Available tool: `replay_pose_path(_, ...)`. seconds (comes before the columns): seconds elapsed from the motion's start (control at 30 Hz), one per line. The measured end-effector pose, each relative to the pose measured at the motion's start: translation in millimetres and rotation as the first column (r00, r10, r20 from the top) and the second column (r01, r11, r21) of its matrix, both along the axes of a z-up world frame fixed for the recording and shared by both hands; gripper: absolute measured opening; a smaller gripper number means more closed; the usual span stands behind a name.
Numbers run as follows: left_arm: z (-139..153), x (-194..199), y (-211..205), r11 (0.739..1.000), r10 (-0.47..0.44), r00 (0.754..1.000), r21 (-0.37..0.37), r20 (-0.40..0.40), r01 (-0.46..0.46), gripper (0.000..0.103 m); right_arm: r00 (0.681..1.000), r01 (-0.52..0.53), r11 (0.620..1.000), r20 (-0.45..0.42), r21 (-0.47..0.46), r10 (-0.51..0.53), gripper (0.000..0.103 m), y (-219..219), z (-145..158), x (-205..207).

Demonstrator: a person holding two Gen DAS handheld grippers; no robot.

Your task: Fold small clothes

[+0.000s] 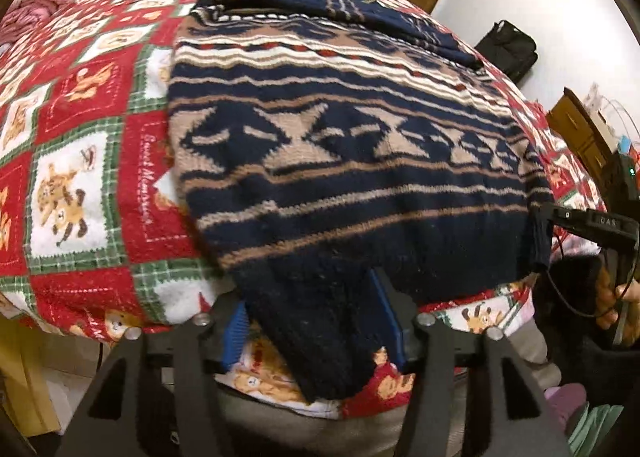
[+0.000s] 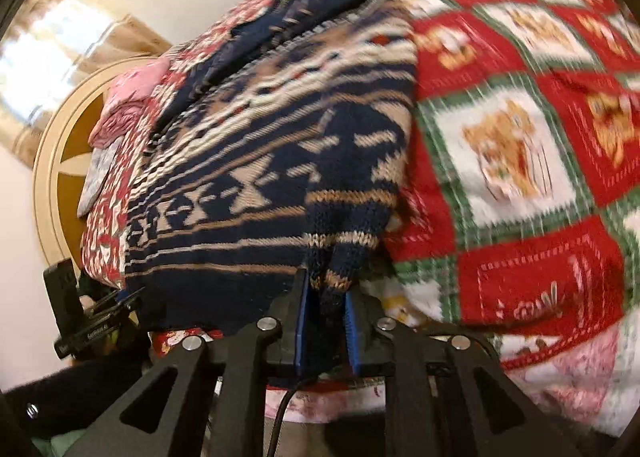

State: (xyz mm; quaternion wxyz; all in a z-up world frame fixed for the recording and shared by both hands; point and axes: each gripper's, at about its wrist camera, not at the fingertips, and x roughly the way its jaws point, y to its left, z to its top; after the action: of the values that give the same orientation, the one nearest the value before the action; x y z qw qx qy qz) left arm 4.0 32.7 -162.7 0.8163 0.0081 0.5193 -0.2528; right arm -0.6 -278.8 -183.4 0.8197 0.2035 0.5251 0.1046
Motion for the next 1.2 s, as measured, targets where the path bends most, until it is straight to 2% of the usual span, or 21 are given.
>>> replay_pose_path(0.03, -1, 0, 0, 1.0, 0.001, 1.0, -0.002, -0.002, -0.001, 0.058, 1.0, 0.002, 1.0, -0.004, 0.024, -0.002, 0.025, -2, -2, -2)
replay_pose_path(0.07, -2, 0, -1, 1.0, 0.002, 1.0, -0.006, -0.005, -0.002, 0.057, 1.0, -0.002, 0.999, -0.018, 0.049, 0.002, 0.036, -2, -6, -4)
replay_pose_path(0.13, -1, -1, 0, 1.0, 0.002, 1.0, -0.018, -0.007, -0.002, 0.049, 0.998, -0.017, 0.998, -0.058, 0.059, 0.021, 0.049, 3, -13, -6)
replay_pose_path(0.17, -1, -1, 1, 1.0, 0.007, 1.0, -0.024, -0.007, -0.007, 0.044, 0.997, -0.027, 0.998, -0.07, 0.064, 0.031, 0.051, 7, -17, -8)
replay_pose_path(0.23, -2, 0, 7, 0.999, 0.023, 1.0, -0.036, -0.012, -0.023, 0.019, 0.994, -0.056, 0.994, -0.093, 0.094, 0.065, 0.051, 14, -22, -12)
replay_pose_path(0.27, -2, 2, 10, 0.998, 0.036, 0.999, -0.05, -0.02, -0.037, 0.014, 0.992, -0.067, 0.992, -0.096, 0.105, 0.077, 0.051, 16, -23, -12)
replay_pose_path(0.3, -2, 3, 13, 0.997, 0.043, 0.999, -0.068, -0.032, -0.045, 0.014, 0.994, -0.077, 0.991, -0.074, 0.106, 0.085, 0.051, 18, -21, -13)
replay_pose_path(0.33, -2, 4, 16, 0.995, 0.049, 0.998, -0.09, -0.043, -0.052, 0.012, 0.994, -0.086, 0.991, -0.051, 0.104, 0.091, 0.045, 19, -18, -15)
replay_pose_path(0.37, 0, 4, 18, 0.994, 0.049, 0.998, -0.094, -0.043, -0.053, 0.011, 0.995, -0.096, 0.991, -0.033, 0.098, 0.099, 0.019, 20, -14, -16)
replay_pose_path(0.4, 3, 5, 17, 0.994, 0.05, 0.998, -0.095, -0.038, -0.054, 0.01, 0.993, -0.115, 0.99, -0.017, 0.084, 0.117, 0.011, 22, -8, -17)
replay_pose_path(0.47, 15, 5, 16, 0.992, 0.044, 0.999, -0.117, -0.023, -0.047, 0.01, 0.989, -0.144, 0.986, 0.034, 0.083, 0.142, 0.011, 24, 10, -19)
replay_pose_path(0.57, 44, 9, 14, 0.989, 0.032, 0.999, -0.147, 0.023, -0.028, 0.01, 0.985, -0.147, 0.967, 0.125, 0.206, 0.123, 0.011, 14, 43, -18)
replay_pose_path(0.7, 93, 36, 13, 0.979, 0.05, 0.995, -0.199, 0.083, -0.032, 0.01, 0.972, -0.123, 0.908, 0.235, 0.4, 0.028, 0.011, -13, 87, 5)
replay_pose_path(0.8, 117, 73, 11, 0.97, 0.087, 0.992, -0.236, 0.087, -0.064, 0.01, 0.956, -0.086, 0.885, 0.287, 0.457, -0.055, 0.011, -30, 108, 36)
replay_pose_path(0.9, 121, 112, -6, 0.978, 0.111, 0.988, -0.189, 0.108, -0.09, 0.01, 0.948, -0.02, 0.894, 0.294, 0.448, -0.126, 0.011, -38, 111, 77)
replay_pose_path(0.93, 118, 126, -12, 0.979, 0.123, 0.988, -0.174, 0.098, -0.104, 0.01, 0.946, 0.006, 0.912, 0.294, 0.41, -0.138, 0.011, -39, 110, 87)
replay_pose_path(1.0, 106, 154, -25, 0.983, 0.145, 0.987, -0.121, 0.066, -0.136, 0.01, 0.94, 0.073, 0.964, 0.305, 0.256, -0.152, 0.011, -40, 108, 103)
replay_pose_path(1.07, 89, 172, -32, 0.987, 0.151, 0.988, -0.062, 0.011, -0.15, 0.01, 0.947, 0.068, 0.975, 0.294, 0.209, -0.129, 0.011, -34, 102, 109)
replay_pose_path(1.13, 71, 186, -35, 0.987, 0.155, 0.987, -0.035, -0.046, -0.157, 0.01, 0.967, 0.027, 0.984, 0.246, 0.175, -0.07, 0.011, -24, 93, 109)
replay_pose_path(1.2, 58, 195, -39, 0.988, 0.155, 0.985, -0.01, -0.07, -0.156, 0.01, 0.978, -0.034, 0.99, 0.21, 0.139, 0.004, 0.011, -13, 84, 102)
